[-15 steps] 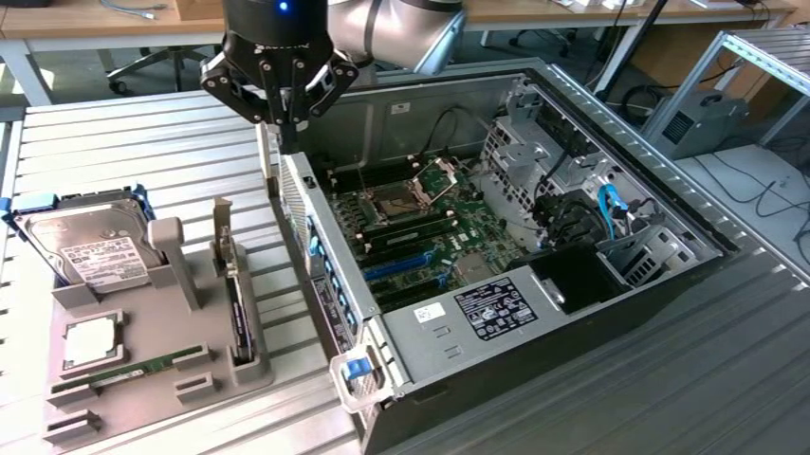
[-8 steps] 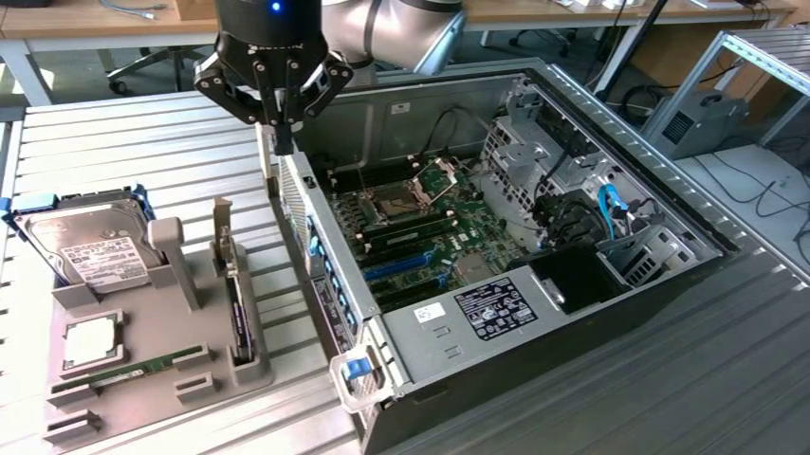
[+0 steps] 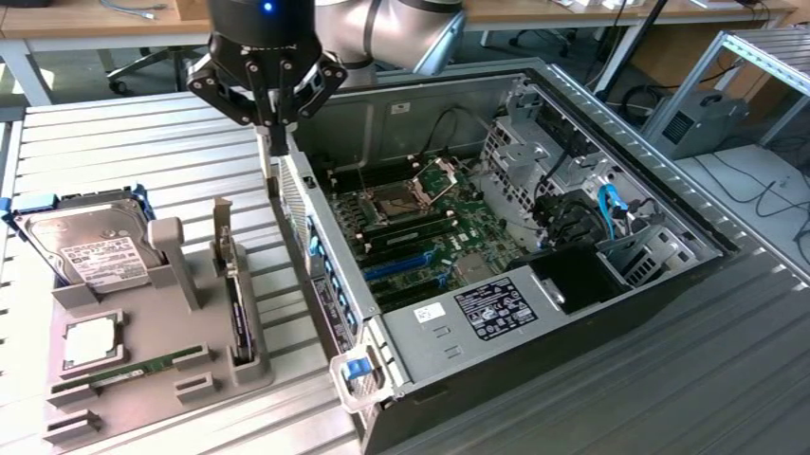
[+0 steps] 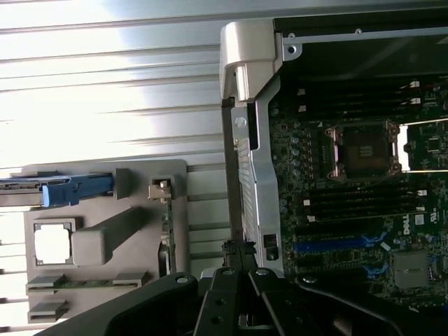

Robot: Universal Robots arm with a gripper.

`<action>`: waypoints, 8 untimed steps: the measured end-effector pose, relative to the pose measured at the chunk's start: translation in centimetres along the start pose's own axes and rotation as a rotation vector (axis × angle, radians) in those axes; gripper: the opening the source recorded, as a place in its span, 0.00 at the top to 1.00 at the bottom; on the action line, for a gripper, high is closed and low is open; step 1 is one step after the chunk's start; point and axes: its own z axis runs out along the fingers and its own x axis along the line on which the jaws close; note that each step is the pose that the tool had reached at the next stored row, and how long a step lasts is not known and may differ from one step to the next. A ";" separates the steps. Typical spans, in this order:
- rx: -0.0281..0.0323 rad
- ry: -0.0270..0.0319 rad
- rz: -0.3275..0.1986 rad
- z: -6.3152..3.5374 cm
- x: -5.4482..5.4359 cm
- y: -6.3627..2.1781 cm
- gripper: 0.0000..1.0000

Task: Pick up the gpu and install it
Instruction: 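Reach for the gpu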

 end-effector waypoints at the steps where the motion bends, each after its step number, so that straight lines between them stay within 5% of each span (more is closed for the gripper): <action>1: 0.0000 0.0000 0.000 0.00 0.1 -0.01 0.89; 8: 0.0001 0.0000 0.000 -0.01 0.7 -0.05 0.89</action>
